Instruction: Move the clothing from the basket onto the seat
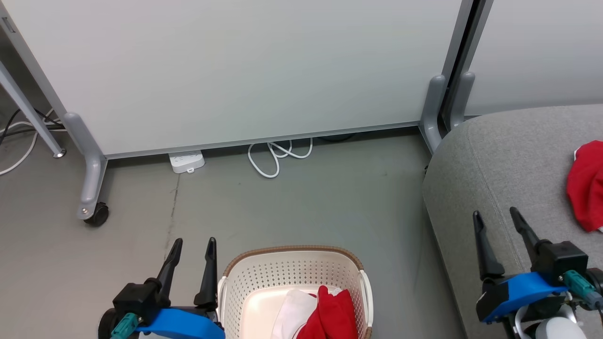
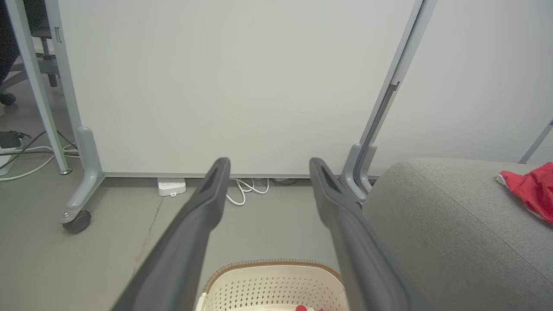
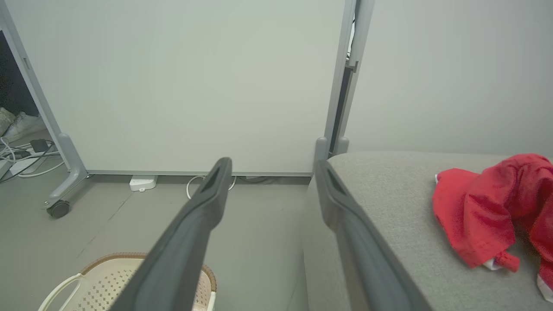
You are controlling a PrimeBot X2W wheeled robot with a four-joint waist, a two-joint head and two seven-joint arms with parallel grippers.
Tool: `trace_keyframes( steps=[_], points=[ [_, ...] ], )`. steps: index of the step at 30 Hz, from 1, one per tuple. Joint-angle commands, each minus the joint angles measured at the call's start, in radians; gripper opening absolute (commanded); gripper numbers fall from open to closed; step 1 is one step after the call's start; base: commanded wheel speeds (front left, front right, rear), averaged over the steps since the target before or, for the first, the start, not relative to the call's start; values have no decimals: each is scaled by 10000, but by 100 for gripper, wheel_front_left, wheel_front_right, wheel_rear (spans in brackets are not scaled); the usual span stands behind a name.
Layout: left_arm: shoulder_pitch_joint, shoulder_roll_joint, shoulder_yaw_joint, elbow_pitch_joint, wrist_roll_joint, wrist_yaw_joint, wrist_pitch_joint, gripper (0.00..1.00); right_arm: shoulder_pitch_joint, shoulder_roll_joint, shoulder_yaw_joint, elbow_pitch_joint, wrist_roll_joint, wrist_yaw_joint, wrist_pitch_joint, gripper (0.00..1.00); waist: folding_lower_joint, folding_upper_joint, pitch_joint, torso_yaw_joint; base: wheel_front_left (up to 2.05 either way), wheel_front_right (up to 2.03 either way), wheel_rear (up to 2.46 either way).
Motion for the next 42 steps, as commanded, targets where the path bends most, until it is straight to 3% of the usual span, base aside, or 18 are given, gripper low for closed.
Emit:
trace_keyframes(
  steps=[1, 9, 27, 35, 42],
  points=[
    [77, 14, 113, 41, 54, -17, -27, 100, 246, 52, 106, -178, 52, 1, 67, 100, 3, 0, -28, 19, 0, 0, 0],
    [72, -23, 360, 274, 92, -17, -27, 100, 586, 172, 470, -926, 277, 1, 480, 100, 3, 0, 12, 19, 0, 0, 0],
    [-140, -55, 337, 306, 108, -17, -27, 100, 390, 190, 726, -1050, 594, 1, 490, 100, 3, 0, 438, -93, 0, 0, 0],
    [-607, -34, 169, 289, 111, -17, -27, 100, -144, 190, 930, -1115, 669, 1, 388, 100, 3, 0, 1393, -417, 0, 0, 0],
    [-1684, 149, -244, 417, 154, -17, -27, 100, -1215, 187, 1297, -1540, 679, 3, 324, 100, 3, 0, 3523, -1045, 0, 0, 0]
  ],
)
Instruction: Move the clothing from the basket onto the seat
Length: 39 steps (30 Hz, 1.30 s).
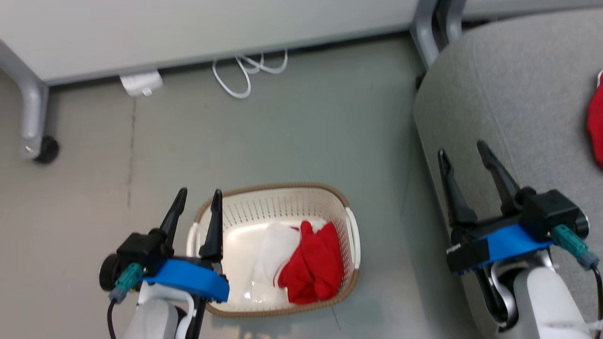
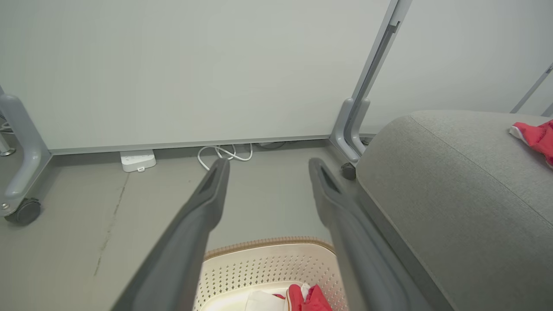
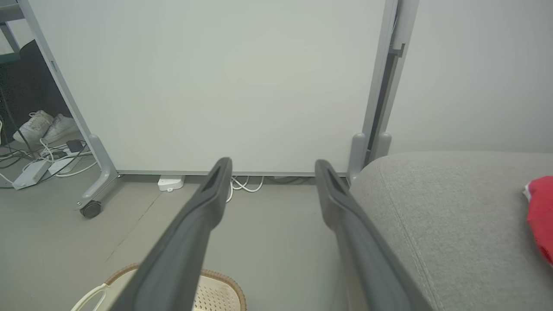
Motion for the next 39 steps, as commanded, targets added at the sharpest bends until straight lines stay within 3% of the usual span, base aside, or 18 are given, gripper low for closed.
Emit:
trace_keyframes(
  steps=[1, 8, 16, 26, 39],
  points=[
    [-277, 69, -72, 35, 15, -17, -27, 100, -223, 8, 52, -63, 44, 3, -86, 100, -2, 0, 1254, -536, 0, 0, 0],
    [-1973, 504, -835, 824, -212, -17, -27, 100, -1708, -19, 899, -334, -144, 1, -188, 100, -2, 0, 3435, -1284, 0, 0, 0],
    [-3692, 902, -2116, 2695, -759, -17, -28, 100, -2747, -5, 1257, -395, -29, 1, -595, 100, -2, 0, 4996, -1978, 0, 0, 0],
    [-4958, 1192, -3194, 4875, -2023, -17, 156, 100, -3228, 12, 1611, -520, 502, 1, -1015, 100, -2, 0, 6200, -2616, 0, 0, 0],
    [-5735, 1563, -4098, 6006, -3579, -17, 954, 100, -3247, 12, 2002, -553, 799, 1, -1287, 100, -2, 0, 7034, -3212, 0, 0, 0]
  ],
)
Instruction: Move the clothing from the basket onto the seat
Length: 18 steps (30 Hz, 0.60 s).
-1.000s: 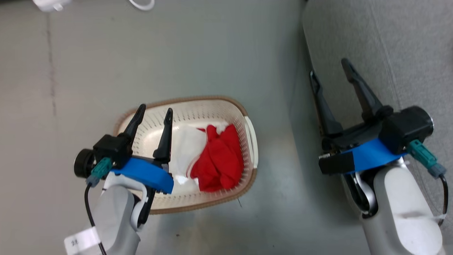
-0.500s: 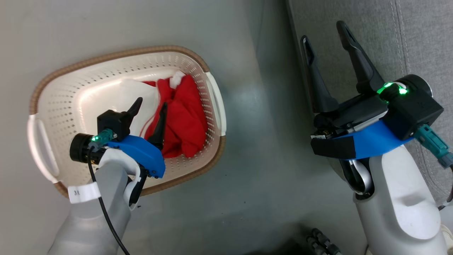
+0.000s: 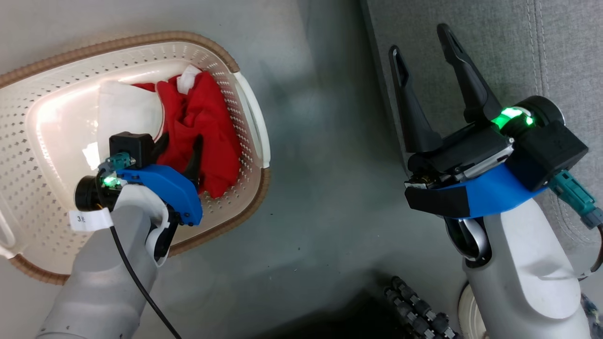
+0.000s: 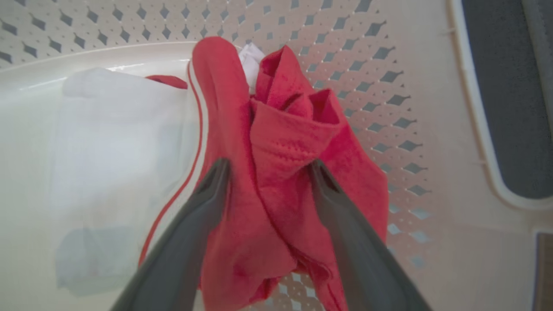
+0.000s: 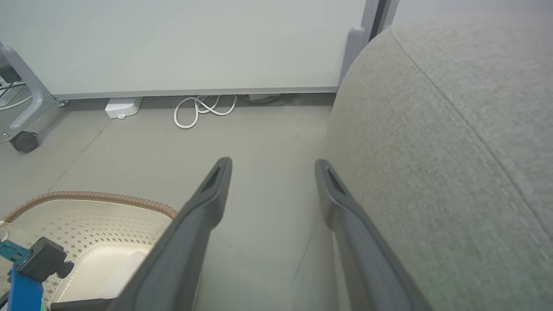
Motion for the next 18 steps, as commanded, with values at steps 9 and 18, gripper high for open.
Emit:
trace_keyframes(
  steps=[9, 18],
  points=[
    [-316, 239, -619, 364, -575, -17, 489, 72, -147, 18, 58, 190, 222, 1, -205, 100, -2, 0, 136, -280, 0, 0, 0],
    [-398, 301, -1204, 348, -1008, -17, 578, 0, -203, 19, 59, 288, 291, 1, -275, 100, -2, 0, 102, -235, 0, 0, 0]
  ],
)
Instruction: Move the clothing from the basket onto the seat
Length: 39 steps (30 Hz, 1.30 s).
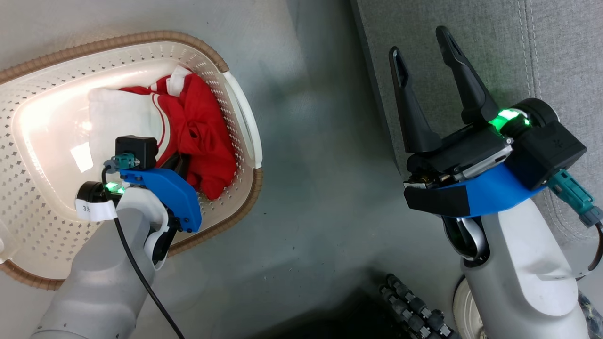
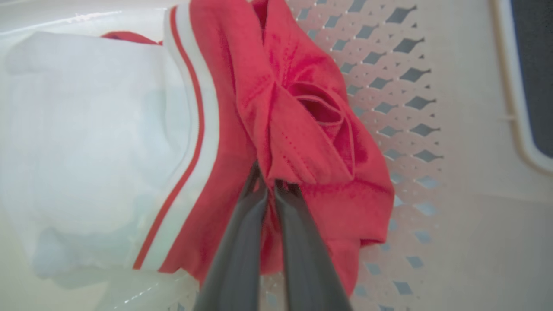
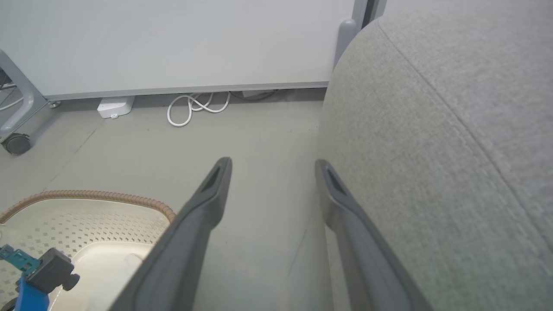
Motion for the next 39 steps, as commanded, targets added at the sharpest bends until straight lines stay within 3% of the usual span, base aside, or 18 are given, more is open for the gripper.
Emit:
trace_keyframes(
  steps=[1, 12, 19, 27, 39],
  points=[
    [-173, 78, -66, -5, -69, -17, -36, 0, -178, 19, 13, 33, 37, 1, -57, 100, -1, 0, -12, 21, 0, 0, 0],
    [-256, 124, -524, 99, -514, -17, -101, 0, -265, 19, 16, 181, 34, 1, -73, 100, -1, 0, -115, 95, 0, 0, 0],
    [-134, -35, -715, 225, -859, -17, -493, 0, -301, 17, 70, 508, 53, 1, -93, 100, -1, 0, -848, 339, 0, 0, 0],
    [402, -337, -1159, 92, -1295, -17, -991, 0, 91, 13, -129, 1163, -393, 1, -15, 100, -1, 0, -2834, 1051, 0, 0, 0],
    [936, -923, -2835, -505, -1415, -18, -1354, 0, 1585, 2, -545, 2029, -1079, 1, 585, 100, -1, 0, -6558, 2707, 0, 0, 0]
  ],
)
